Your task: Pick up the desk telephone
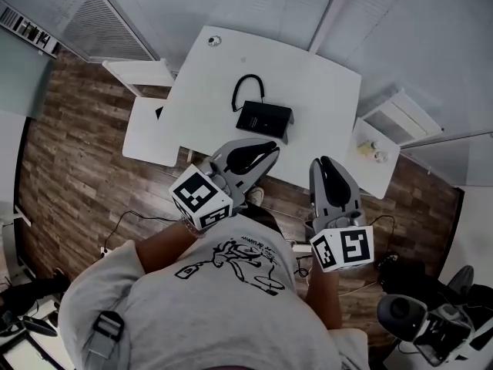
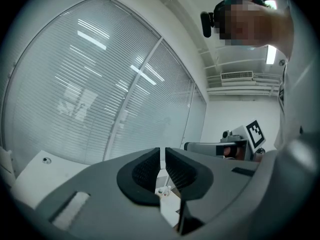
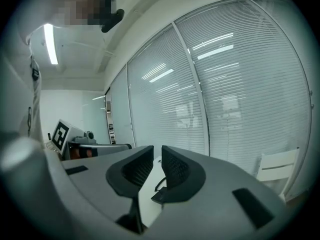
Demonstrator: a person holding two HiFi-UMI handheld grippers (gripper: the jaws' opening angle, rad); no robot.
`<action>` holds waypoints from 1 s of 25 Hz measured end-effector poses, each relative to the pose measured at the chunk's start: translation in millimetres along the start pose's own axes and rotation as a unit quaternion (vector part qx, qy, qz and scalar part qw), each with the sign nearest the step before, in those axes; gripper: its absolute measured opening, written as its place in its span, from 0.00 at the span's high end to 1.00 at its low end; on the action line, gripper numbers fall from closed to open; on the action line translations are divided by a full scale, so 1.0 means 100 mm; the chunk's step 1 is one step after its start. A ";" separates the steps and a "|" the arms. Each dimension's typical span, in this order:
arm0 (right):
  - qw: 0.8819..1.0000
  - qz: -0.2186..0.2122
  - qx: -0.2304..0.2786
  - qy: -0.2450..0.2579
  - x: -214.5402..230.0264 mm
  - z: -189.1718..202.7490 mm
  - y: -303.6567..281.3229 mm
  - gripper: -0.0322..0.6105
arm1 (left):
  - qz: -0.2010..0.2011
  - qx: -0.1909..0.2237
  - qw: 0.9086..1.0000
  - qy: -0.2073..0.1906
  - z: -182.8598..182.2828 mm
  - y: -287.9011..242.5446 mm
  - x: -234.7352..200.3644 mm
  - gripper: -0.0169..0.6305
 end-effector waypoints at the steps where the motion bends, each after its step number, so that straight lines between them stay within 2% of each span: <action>1: 1.000 -0.001 -0.001 -0.001 0.03 0.00 -0.03 0.88 | -0.002 0.001 1.000 0.002 -0.01 -0.02 -0.03 0.93; 10: 1.000 -0.009 -0.006 -0.002 0.15 -0.16 -0.39 0.88 | -0.007 0.005 1.000 0.009 -0.15 -0.15 -0.38 0.93; 25: 1.000 -0.023 -0.008 0.017 0.10 -0.82 -1.80 0.88 | -0.015 0.010 1.000 0.020 -0.60 -0.15 -1.81 0.93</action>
Point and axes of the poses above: the fingertips, and each gripper's own axes: y backward along the fingers, x to its right, z out of its underside, the point moved 7 cm from there along y, backward along the fingers, and after that the axes turned 13 degrees about -x, right-handed, at the moved point
